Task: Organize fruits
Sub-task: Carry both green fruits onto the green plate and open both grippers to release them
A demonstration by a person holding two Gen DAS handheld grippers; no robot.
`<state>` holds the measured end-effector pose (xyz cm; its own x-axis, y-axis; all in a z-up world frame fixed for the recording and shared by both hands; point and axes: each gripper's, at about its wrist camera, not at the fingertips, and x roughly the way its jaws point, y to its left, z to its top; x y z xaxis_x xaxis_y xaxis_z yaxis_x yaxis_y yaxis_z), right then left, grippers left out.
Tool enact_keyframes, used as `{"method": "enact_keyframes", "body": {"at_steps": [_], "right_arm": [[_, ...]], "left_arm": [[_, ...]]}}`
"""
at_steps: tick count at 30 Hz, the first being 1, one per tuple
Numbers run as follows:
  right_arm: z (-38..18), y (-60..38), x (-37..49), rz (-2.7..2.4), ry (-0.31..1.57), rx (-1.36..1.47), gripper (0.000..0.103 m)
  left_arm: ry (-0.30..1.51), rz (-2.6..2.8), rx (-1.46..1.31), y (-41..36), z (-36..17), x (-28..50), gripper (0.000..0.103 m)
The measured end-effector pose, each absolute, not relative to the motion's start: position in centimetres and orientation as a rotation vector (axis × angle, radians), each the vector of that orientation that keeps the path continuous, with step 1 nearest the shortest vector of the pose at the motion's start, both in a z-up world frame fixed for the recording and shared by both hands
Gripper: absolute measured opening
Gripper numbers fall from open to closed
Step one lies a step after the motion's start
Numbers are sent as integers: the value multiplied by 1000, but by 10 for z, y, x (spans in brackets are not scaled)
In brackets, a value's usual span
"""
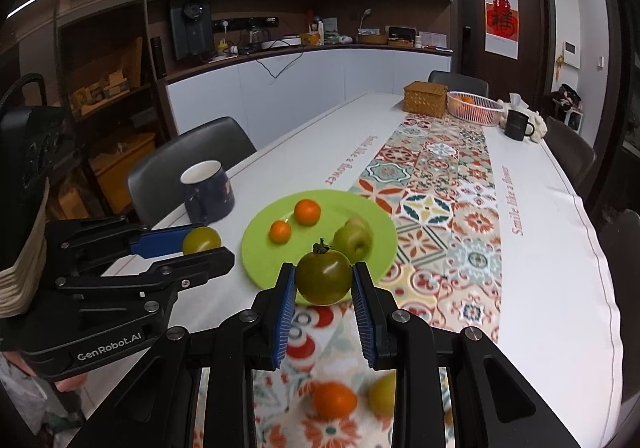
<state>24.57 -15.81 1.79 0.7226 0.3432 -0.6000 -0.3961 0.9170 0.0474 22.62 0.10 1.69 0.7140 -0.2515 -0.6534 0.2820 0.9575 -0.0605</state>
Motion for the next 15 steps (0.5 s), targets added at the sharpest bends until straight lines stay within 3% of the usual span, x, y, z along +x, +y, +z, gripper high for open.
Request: {"method": "enact_keyframes", "body": {"at_steps": [15], "right_arm": [[2, -119, 349, 397, 747, -109, 29]], "left_arm": [[824, -255, -5, 34, -12, 320, 30]]}}
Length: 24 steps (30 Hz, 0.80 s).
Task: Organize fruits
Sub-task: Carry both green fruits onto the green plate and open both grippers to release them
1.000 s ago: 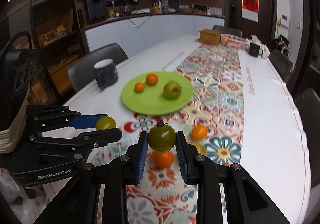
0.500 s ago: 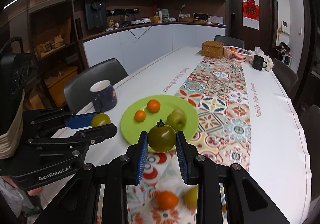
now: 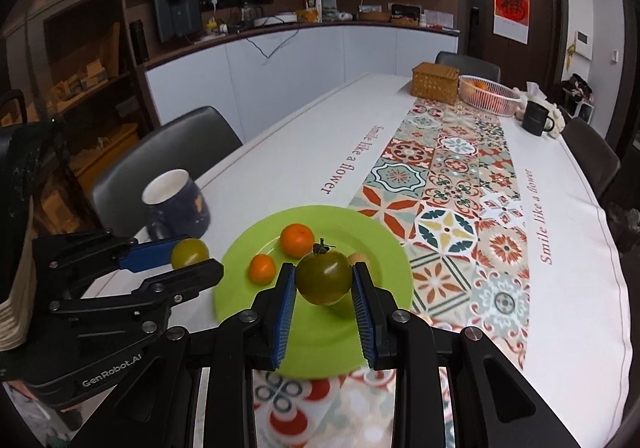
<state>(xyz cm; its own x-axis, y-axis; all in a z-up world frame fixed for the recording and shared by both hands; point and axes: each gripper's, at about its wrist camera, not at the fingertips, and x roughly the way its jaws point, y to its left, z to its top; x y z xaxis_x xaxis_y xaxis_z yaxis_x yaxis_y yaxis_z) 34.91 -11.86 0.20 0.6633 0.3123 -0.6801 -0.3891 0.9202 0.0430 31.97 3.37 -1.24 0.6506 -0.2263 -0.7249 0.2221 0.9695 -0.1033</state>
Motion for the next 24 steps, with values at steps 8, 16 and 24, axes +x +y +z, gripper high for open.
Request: {"method": "enact_keyframes", "body": {"at_steps": [8, 16, 24], "right_arm": [[-13, -107, 390, 393, 806, -130, 29], [-34, -98, 416, 389, 873, -142, 29], [-39, -99, 413, 388, 884, -137, 45]], "left_arm": [[893, -264, -29, 40, -33, 357, 30], [932, -255, -50, 45, -46, 371, 30], [934, -246, -37, 45, -45, 370, 39]]}}
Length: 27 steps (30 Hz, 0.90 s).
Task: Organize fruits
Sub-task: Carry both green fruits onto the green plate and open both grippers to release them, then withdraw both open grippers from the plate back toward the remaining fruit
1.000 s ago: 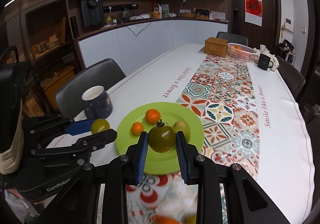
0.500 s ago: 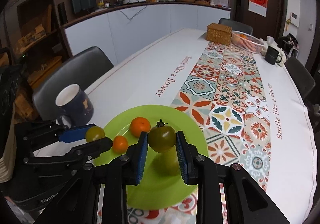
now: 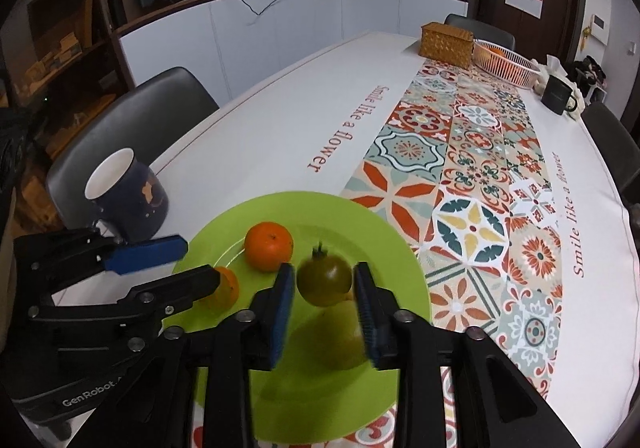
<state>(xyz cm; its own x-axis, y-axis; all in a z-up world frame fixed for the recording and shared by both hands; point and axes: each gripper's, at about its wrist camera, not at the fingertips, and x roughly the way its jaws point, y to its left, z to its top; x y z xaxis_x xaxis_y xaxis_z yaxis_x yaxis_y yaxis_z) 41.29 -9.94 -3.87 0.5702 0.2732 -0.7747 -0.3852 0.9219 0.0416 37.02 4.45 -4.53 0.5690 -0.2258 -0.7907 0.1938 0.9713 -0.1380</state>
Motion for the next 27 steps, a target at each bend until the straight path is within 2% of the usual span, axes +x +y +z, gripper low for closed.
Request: {"method": "enact_keyframes", "body": {"at_steps": [4, 9, 17, 27], "right_arm": [[-29, -112, 403, 378, 861, -100, 46], [-16, -129, 378, 354, 824, -90, 46], [6, -151, 324, 347, 745, -97, 46], [26, -179, 262, 345, 656, -116, 46]], "left_arm": [[905, -224, -12, 44, -34, 354, 40], [838, -196, 12, 40, -16, 327, 49], [751, -206, 36, 23, 14, 276, 56], [697, -241, 53, -4, 35, 224, 62]]}}
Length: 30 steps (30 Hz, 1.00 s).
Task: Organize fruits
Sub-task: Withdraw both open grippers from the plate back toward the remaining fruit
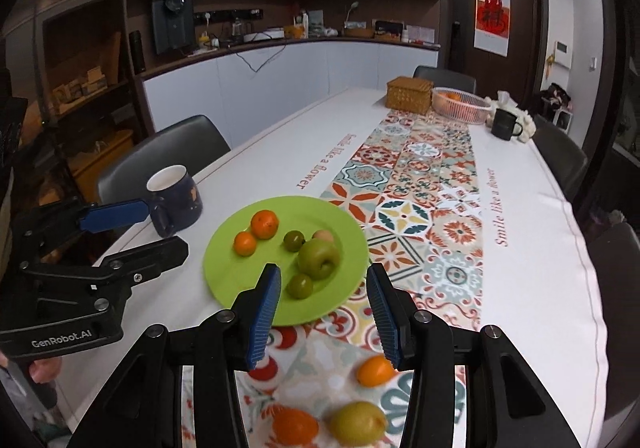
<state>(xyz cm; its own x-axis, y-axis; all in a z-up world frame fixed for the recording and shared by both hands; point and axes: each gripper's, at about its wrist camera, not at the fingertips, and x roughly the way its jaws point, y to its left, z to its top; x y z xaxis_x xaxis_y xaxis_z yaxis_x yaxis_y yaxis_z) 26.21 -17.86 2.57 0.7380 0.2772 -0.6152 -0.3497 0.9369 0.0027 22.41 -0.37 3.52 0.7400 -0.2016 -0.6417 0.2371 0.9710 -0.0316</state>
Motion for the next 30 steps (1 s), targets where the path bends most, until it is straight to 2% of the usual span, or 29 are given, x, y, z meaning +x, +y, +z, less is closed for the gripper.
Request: {"method": "enact_keyframes", "body": {"at_steps": [2, 8, 11, 22, 25, 30], "right_arm": [[28, -185, 253, 337, 642, -112, 52], [33, -206, 221, 312, 609, -108, 53], [33, -214, 210, 295, 595, -105, 58], [25, -237, 178, 260, 572, -119, 60], [20, -242, 171, 257, 578, -119, 61], [10, -250, 166, 261, 608, -117, 61]], "left_arm": [[691, -245, 64, -10, 37, 213, 62], [662, -252, 106, -28, 40, 184, 67], [659, -253, 117, -34, 39, 173, 69], [639, -276, 130, -55, 27, 148, 79], [630, -278, 139, -61, 21, 143, 85], [644, -298, 166, -69, 8, 138, 85]]}}
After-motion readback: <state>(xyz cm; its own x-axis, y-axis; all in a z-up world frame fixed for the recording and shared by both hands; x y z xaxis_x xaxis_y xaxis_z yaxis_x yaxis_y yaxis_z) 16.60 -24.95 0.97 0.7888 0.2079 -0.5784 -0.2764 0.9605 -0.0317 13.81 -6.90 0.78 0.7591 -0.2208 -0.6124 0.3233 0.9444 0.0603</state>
